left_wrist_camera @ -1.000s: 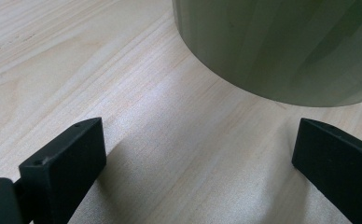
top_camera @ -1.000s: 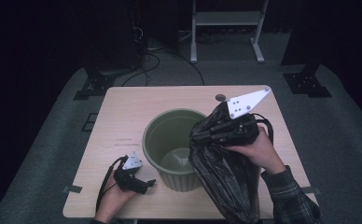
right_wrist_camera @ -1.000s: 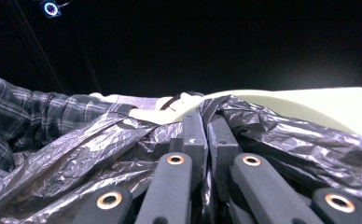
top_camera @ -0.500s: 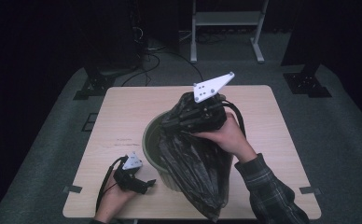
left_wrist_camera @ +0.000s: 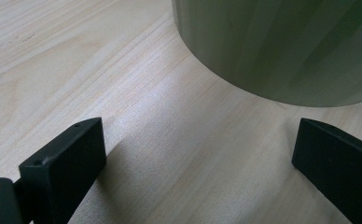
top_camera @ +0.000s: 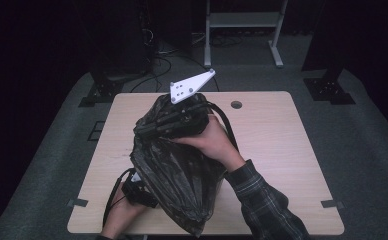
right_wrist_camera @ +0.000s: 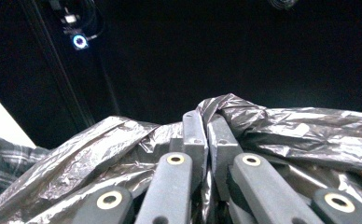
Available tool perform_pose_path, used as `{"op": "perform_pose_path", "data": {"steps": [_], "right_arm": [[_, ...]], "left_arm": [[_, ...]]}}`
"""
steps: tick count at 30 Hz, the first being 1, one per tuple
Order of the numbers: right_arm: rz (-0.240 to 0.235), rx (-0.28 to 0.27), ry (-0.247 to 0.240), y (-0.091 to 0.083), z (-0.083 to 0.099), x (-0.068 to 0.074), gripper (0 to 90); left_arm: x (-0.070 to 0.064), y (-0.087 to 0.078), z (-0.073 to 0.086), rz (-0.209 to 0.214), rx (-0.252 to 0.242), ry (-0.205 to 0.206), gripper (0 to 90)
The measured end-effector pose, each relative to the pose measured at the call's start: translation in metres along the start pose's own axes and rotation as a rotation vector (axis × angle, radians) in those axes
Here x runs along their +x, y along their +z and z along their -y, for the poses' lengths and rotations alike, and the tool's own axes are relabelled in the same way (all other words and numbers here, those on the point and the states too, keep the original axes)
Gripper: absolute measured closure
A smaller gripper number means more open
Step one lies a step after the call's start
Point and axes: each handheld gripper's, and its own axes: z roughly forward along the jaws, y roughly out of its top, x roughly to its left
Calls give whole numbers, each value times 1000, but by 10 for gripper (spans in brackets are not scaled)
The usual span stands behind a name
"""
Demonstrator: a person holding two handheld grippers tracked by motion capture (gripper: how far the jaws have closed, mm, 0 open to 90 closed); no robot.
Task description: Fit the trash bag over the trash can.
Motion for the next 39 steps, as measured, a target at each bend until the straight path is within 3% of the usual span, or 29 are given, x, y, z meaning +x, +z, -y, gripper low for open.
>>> {"op": "perform_pose_path", "data": {"steps": [6, 10, 22, 29, 39], "right_arm": [[-27, -15, 4, 12, -3, 0, 882], [-17, 0, 11, 10, 2, -2, 881], [62, 16, 101, -40, 48, -12, 880], [126, 54, 153, -71, 74, -14, 879], [199, 170, 225, -96, 107, -18, 868]], "left_arm": [[0, 0, 0, 0, 0, 0, 15], [0, 0, 0, 1, 0, 1, 14], [0, 0, 0, 1, 0, 1, 14], [0, 0, 0, 1, 0, 0, 15], [0, 0, 0, 0, -1, -1, 15]]}}
